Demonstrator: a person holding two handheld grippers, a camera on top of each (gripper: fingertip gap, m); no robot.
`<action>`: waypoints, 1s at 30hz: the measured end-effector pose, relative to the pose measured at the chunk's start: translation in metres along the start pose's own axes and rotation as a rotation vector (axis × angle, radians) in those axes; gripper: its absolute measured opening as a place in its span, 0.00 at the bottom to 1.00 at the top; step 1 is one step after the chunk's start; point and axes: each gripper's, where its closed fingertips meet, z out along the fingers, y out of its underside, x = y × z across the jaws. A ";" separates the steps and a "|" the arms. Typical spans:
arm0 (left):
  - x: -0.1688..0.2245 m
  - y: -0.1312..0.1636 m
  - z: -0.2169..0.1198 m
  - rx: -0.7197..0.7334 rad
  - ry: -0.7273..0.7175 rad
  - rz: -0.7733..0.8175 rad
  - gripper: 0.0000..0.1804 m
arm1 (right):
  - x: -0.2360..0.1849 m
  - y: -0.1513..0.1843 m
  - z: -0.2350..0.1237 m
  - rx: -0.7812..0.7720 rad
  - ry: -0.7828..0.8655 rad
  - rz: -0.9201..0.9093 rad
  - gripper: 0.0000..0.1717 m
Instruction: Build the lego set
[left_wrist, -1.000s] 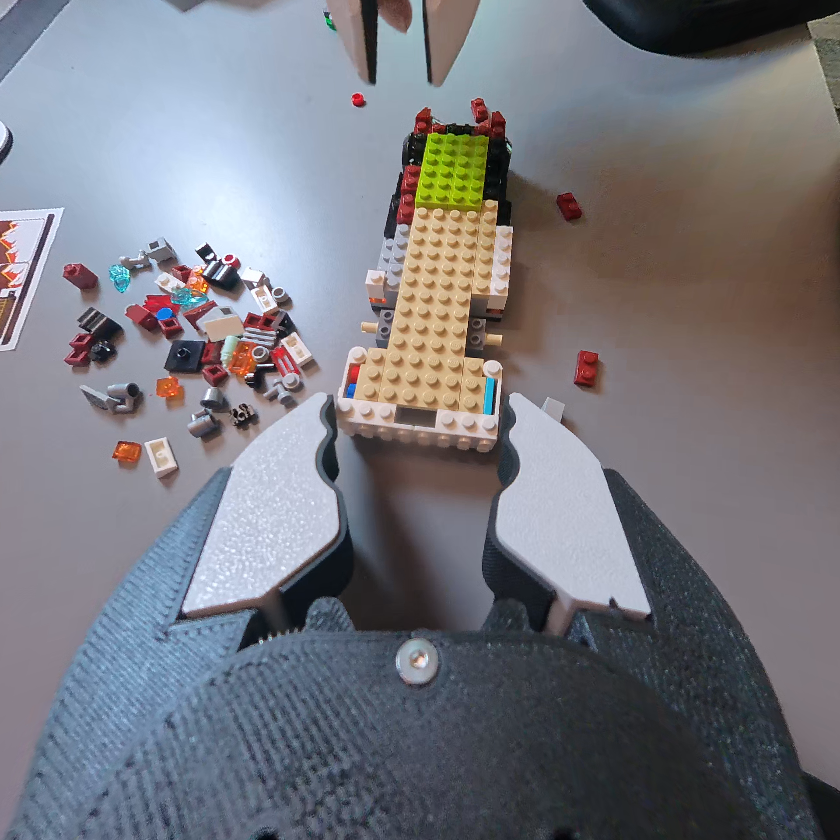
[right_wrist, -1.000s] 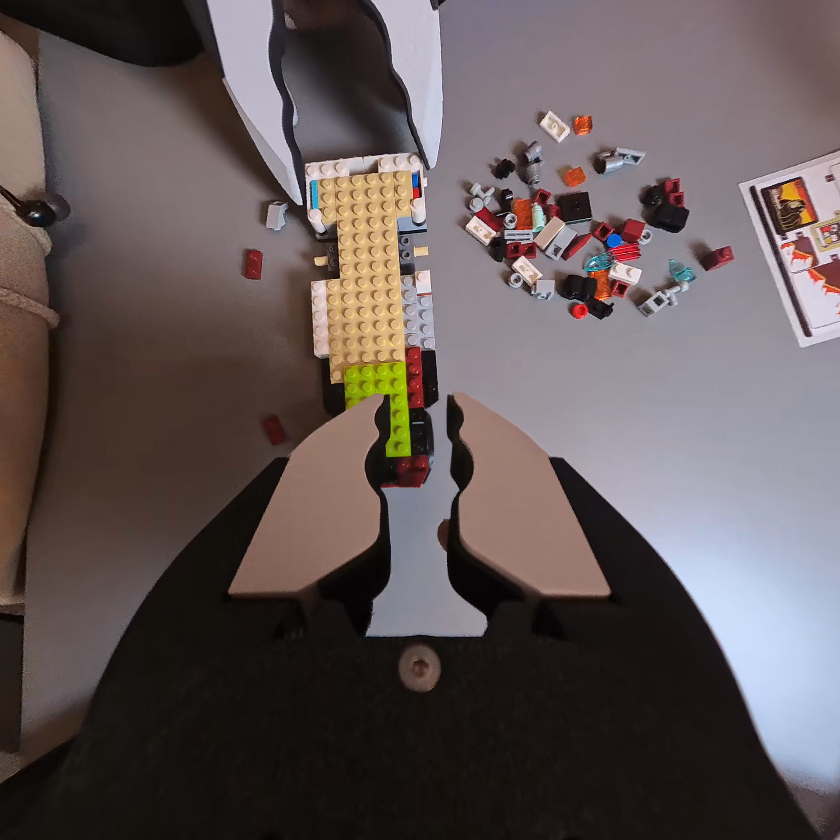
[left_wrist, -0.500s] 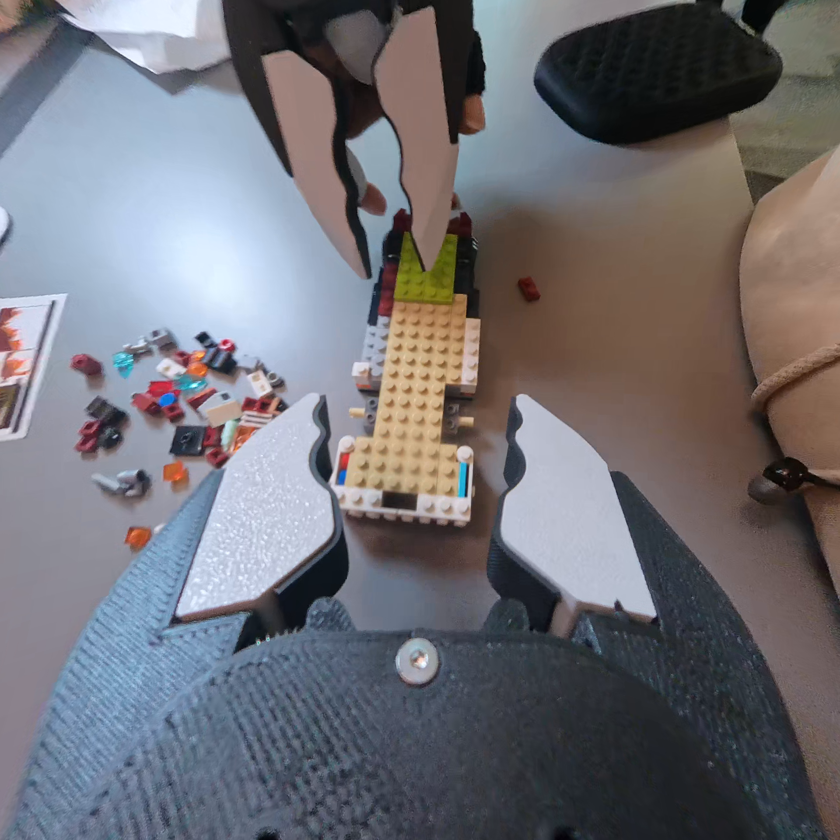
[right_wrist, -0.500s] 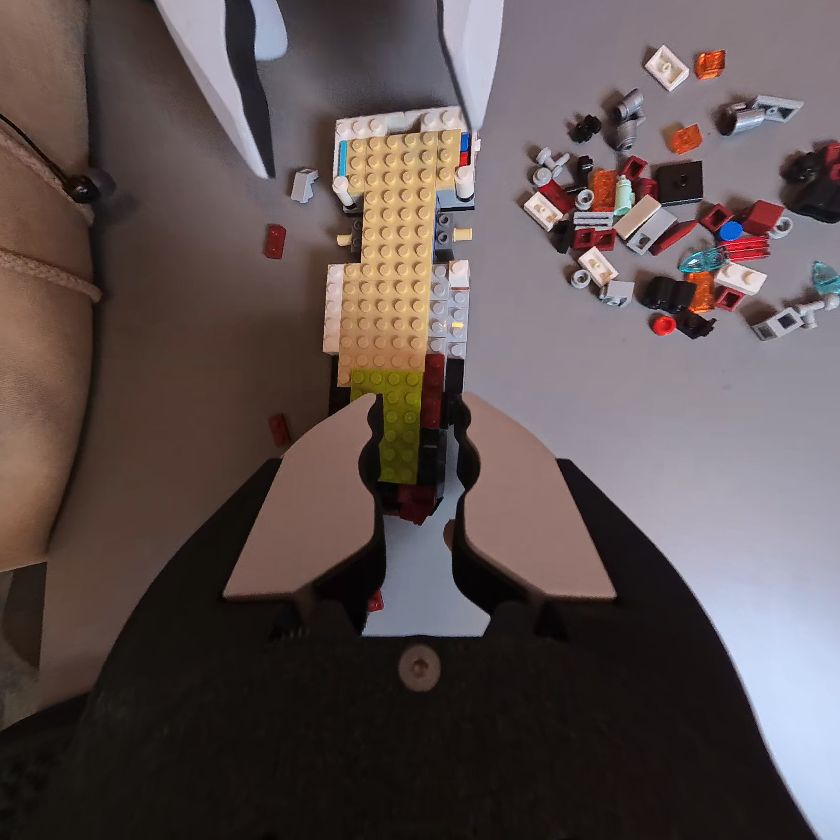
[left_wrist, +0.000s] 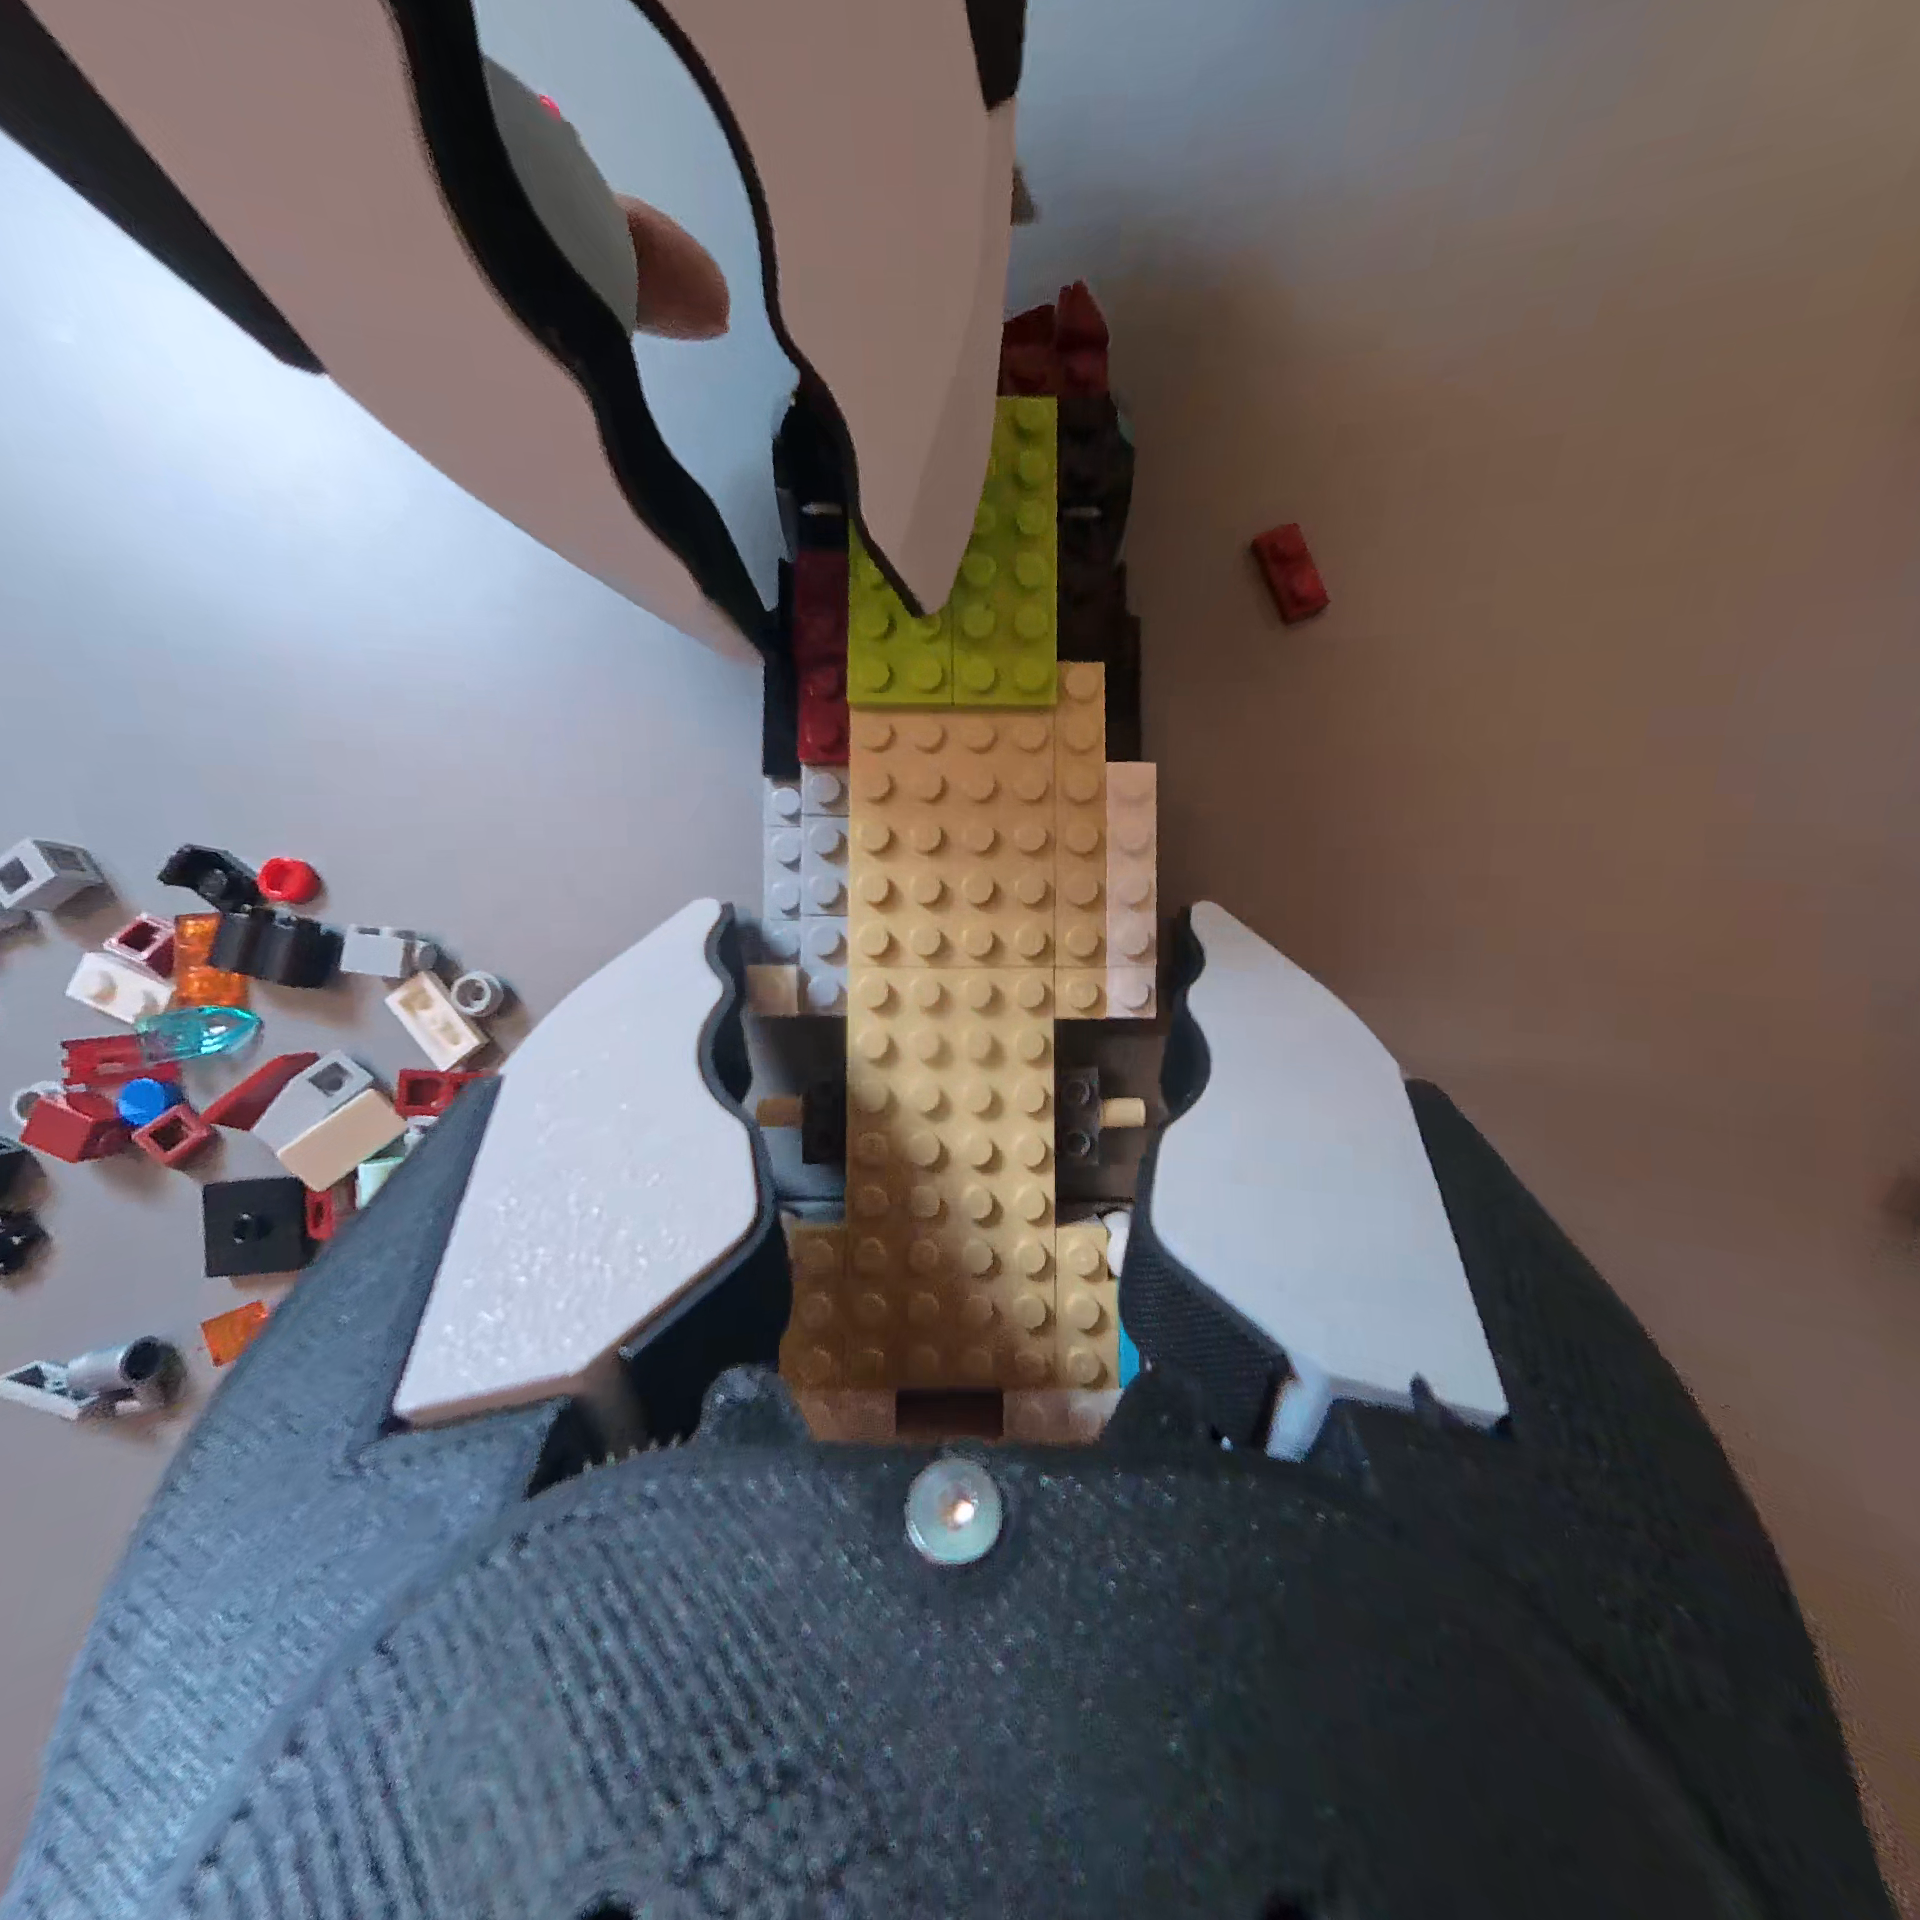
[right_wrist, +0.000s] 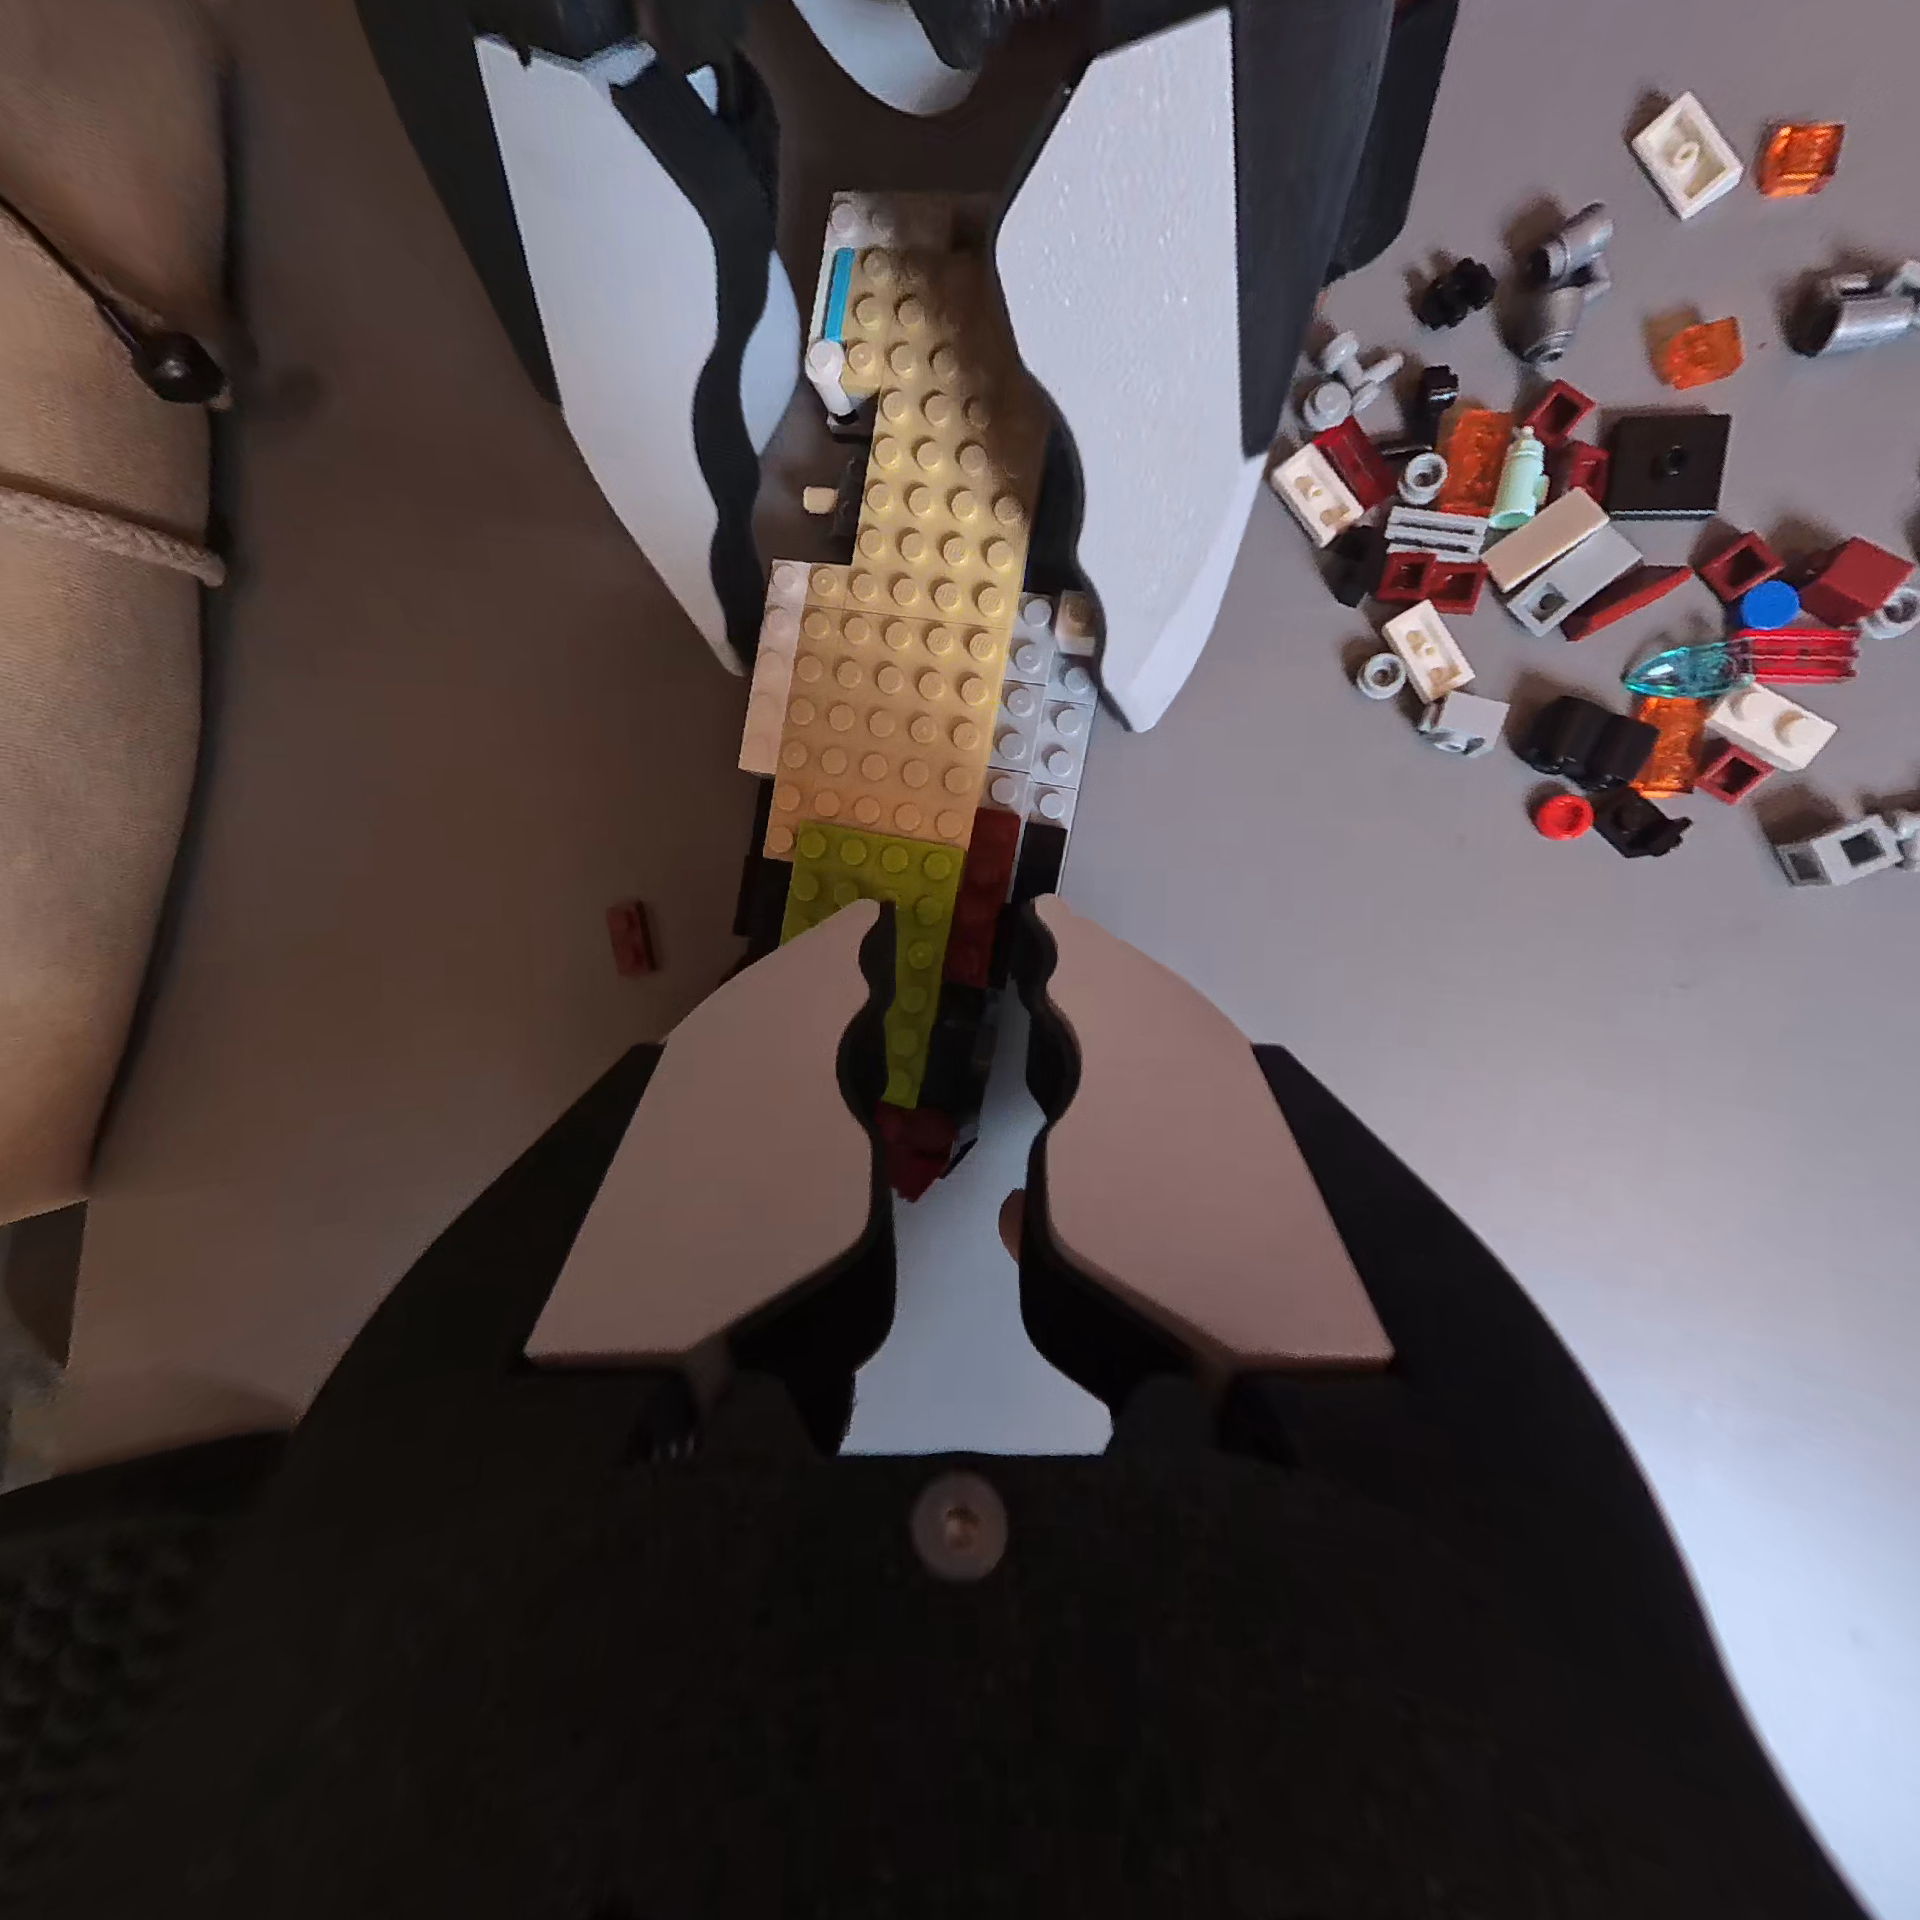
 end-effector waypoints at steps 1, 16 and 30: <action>0.001 0.000 0.000 0.007 0.004 0.006 0.42 | -0.001 -0.001 0.001 0.008 -0.014 -0.015 0.13; 0.005 0.000 0.000 0.052 0.067 0.083 0.42 | -0.010 -0.001 0.004 0.022 -0.165 -0.090 0.09; 0.008 -0.001 0.001 0.045 0.066 0.092 0.43 | -0.014 -0.001 -0.001 0.113 -0.191 -0.033 0.04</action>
